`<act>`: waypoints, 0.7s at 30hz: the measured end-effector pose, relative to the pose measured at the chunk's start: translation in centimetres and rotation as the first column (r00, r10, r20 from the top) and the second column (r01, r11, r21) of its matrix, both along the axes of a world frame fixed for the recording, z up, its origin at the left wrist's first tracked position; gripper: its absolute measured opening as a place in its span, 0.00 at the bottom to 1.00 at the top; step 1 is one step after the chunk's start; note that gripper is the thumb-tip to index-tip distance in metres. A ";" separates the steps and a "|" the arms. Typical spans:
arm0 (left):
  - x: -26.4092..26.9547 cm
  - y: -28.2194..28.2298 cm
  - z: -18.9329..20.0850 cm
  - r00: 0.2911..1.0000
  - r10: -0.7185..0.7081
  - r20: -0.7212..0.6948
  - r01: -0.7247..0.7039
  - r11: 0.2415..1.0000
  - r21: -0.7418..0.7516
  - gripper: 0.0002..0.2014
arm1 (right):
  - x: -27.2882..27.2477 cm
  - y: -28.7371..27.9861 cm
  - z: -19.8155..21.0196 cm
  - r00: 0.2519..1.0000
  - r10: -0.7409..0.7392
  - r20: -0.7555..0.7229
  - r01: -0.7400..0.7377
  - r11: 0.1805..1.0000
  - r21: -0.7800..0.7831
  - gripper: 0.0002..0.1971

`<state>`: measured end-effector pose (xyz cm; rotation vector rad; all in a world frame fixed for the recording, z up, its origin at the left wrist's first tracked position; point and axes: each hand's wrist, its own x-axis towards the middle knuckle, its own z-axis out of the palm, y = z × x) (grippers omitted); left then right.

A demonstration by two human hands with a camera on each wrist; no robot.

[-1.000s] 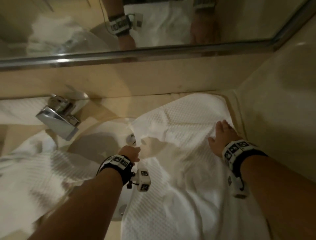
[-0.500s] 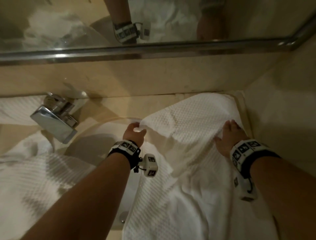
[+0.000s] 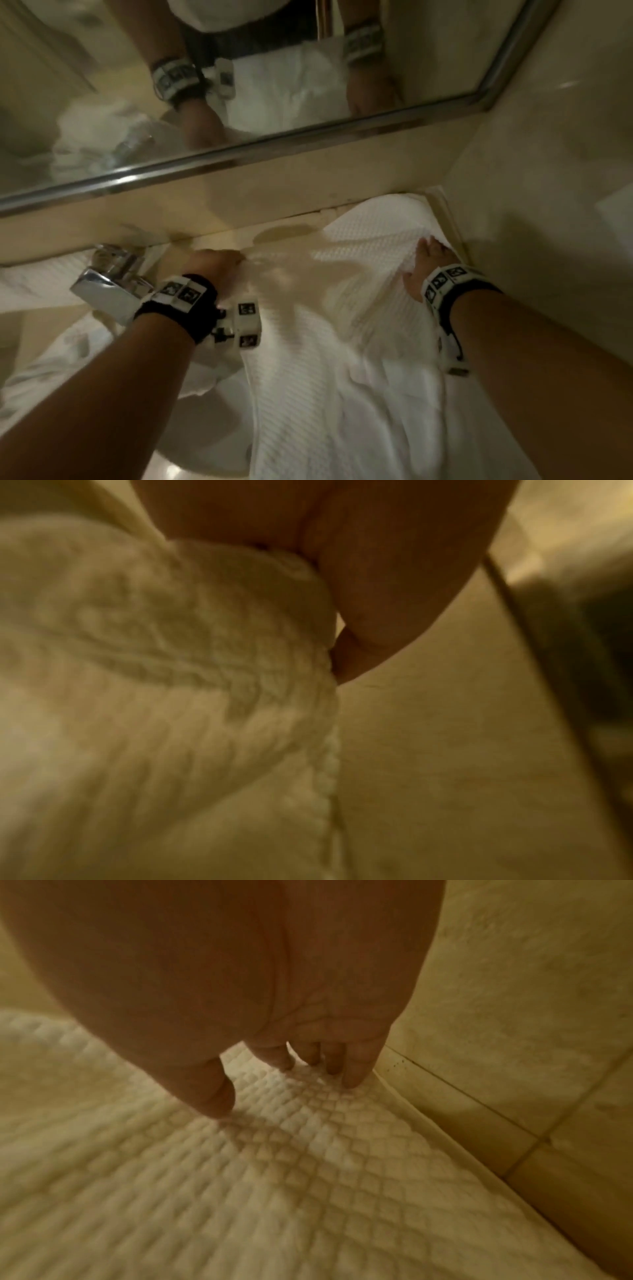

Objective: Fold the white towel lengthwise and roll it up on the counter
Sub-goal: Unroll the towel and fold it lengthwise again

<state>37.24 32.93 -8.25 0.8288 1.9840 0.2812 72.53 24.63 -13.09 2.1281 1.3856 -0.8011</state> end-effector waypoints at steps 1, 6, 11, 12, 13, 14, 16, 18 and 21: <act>1.0 0.7 1.7 0.996 0.053 0.074 -0.052 0.998 -0.023 0.12 | 0.1 0.2 0.4 1.000 -0.003 -0.009 0.003 1.000 -0.006 0.42; 11.5 2.1 8.9 0.794 0.091 0.601 -0.140 0.990 0.035 0.11 | 0.7 0.1 3.0 0.983 -0.016 -0.182 0.043 0.989 0.144 0.33; 18.4 -0.1 9.1 0.678 0.011 0.735 -0.110 0.990 0.087 0.08 | 0.7 -2.7 4.3 0.941 -0.098 -0.323 0.163 0.970 0.181 0.17; 18.3 -1.0 8.2 0.761 -0.033 0.648 -0.064 0.990 0.126 0.08 | 0.5 -3.3 4.0 0.928 -0.117 -0.354 0.177 0.974 0.143 0.16; 18.0 -2.1 7.2 0.818 -0.050 0.573 -0.034 0.990 0.134 0.08 | 0.3 -3.8 3.7 0.898 -0.169 -0.407 0.223 0.971 0.088 0.15; 17.1 -3.3 5.9 0.871 -0.073 0.486 0.023 0.994 0.109 0.08 | -0.2 -4.5 3.4 0.847 -0.240 -0.474 0.288 0.957 0.030 0.16; 14.8 -6.1 2.8 0.933 -0.165 0.320 0.169 0.985 0.013 0.10 | -1.0 -5.5 2.7 0.823 -0.326 -0.464 0.334 0.940 -0.068 0.29; 12.0 -9.0 0.0 0.924 -0.345 0.162 0.365 0.924 -0.111 0.12 | -1.7 -6.5 2.0 0.861 -0.315 -0.399 0.309 0.947 -0.082 0.45; 8.9 -13.4 -2.4 0.797 -0.605 0.004 0.579 0.761 -0.292 0.07 | -2.0 -7.6 1.0 0.931 -0.237 -0.278 0.229 0.971 -0.061 0.44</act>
